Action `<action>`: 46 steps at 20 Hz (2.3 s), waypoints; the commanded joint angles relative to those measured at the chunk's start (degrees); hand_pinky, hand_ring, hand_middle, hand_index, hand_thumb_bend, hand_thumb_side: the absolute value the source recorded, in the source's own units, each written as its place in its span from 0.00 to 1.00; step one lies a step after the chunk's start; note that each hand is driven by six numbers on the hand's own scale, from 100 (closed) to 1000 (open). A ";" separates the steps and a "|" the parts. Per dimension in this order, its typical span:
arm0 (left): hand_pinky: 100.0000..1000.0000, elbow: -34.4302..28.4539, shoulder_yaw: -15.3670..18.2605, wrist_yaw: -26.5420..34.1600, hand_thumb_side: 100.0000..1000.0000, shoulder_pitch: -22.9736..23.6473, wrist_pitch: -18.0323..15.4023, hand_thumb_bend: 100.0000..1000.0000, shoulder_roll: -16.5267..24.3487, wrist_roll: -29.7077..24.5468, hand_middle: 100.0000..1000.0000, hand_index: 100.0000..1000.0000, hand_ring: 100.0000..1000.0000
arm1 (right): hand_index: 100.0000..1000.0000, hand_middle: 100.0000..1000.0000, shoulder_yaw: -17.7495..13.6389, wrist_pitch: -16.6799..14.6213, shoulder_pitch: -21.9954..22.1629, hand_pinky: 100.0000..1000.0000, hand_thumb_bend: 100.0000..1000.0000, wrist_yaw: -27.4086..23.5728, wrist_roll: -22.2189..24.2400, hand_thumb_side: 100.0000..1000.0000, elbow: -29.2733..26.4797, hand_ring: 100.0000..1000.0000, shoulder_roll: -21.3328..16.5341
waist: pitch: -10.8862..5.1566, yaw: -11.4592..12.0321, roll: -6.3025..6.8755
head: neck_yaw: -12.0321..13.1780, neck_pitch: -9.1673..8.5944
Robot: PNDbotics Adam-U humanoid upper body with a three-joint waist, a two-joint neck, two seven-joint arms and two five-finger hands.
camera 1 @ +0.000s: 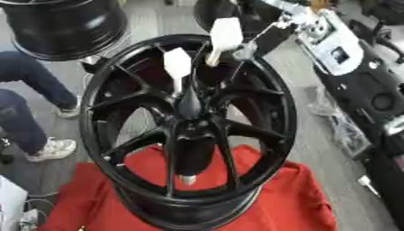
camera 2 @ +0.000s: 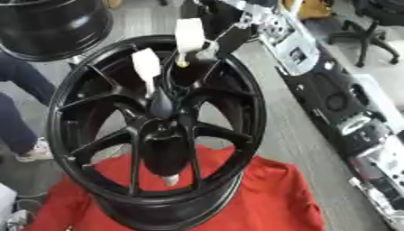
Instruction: Pull the pin out of the wheel hub.
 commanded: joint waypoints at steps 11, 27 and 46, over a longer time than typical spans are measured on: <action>0.65 -0.67 0.79 -0.53 0.83 -0.06 0.42 0.18 1.27 0.46 0.75 0.66 0.98 | 0.36 0.56 -12.51 2.29 -1.18 0.77 0.24 -7.86 -10.71 0.00 -2.62 0.70 -13.93 | -0.93 -1.92 -0.83 | 1.78 -0.11; 0.65 -1.44 3.23 -0.58 0.83 -1.23 0.67 0.18 1.04 3.04 0.75 0.66 0.98 | 0.88 0.81 -32.51 7.44 23.55 0.84 0.56 -1.05 -25.96 0.26 4.17 0.84 -9.46 | 1.67 -5.99 0.21 | 5.32 -0.11; 0.65 -1.03 1.91 -0.41 0.83 -0.49 0.60 0.18 0.20 1.73 0.76 0.66 0.98 | 0.86 0.76 -37.39 4.61 50.65 0.82 0.54 0.27 -38.10 0.27 -8.43 0.80 12.13 | 0.20 -4.05 0.64 | 3.40 -0.11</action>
